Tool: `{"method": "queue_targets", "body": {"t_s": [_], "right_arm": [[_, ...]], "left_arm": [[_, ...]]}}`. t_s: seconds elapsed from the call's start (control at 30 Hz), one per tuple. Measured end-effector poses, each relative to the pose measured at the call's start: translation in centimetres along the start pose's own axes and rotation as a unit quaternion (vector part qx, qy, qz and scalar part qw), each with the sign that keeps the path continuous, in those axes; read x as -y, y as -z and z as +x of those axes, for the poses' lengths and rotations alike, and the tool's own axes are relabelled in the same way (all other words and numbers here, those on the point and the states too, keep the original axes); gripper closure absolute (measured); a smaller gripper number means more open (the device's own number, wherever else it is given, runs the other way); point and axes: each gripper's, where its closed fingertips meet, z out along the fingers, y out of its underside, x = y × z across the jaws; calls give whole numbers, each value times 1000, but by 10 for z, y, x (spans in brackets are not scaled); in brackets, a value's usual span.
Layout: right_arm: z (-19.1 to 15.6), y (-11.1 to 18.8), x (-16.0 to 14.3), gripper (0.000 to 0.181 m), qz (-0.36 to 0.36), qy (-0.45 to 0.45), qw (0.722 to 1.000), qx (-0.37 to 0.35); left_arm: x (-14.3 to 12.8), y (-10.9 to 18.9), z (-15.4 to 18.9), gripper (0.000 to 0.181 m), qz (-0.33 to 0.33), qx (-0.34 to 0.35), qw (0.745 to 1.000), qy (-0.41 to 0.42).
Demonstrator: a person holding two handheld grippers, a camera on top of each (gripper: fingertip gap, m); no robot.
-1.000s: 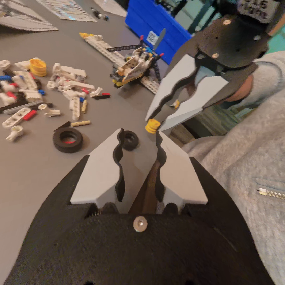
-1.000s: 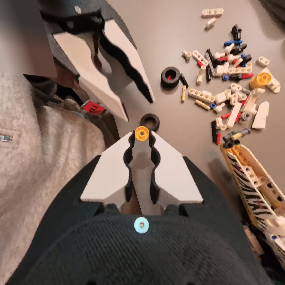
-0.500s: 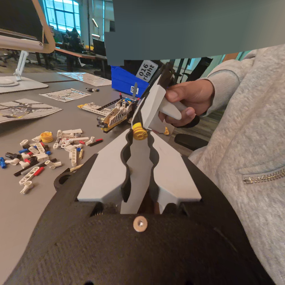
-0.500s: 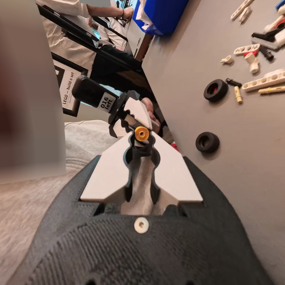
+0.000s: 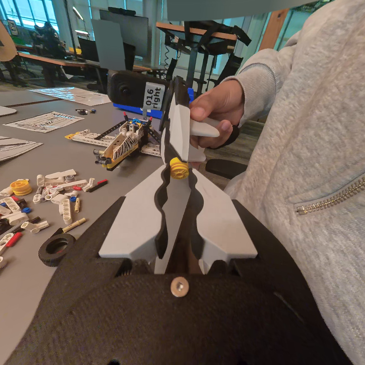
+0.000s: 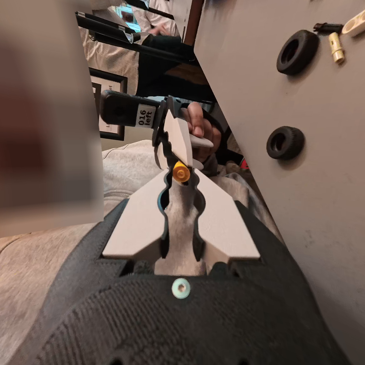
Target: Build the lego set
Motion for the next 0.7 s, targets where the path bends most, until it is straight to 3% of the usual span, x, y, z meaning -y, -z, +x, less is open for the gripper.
{"method": "queue_targets", "body": {"t_s": [0.27,0.43,0.53,0.7], "right_arm": [[7,2,9,165,3,43,997,-64],[23,7,18,166,-40,145,972,-178],[43,5,19,165,-113,247,920,-283],[74,4,25,165,-234,401,780,-419]], "left_arm": [[-4,0,-13,164,-5,27,999,20],[18,36,-51,152,61,84,990,93],[20,63,-81,153,93,134,973,164],[17,92,-109,153,142,182,944,236]]}}
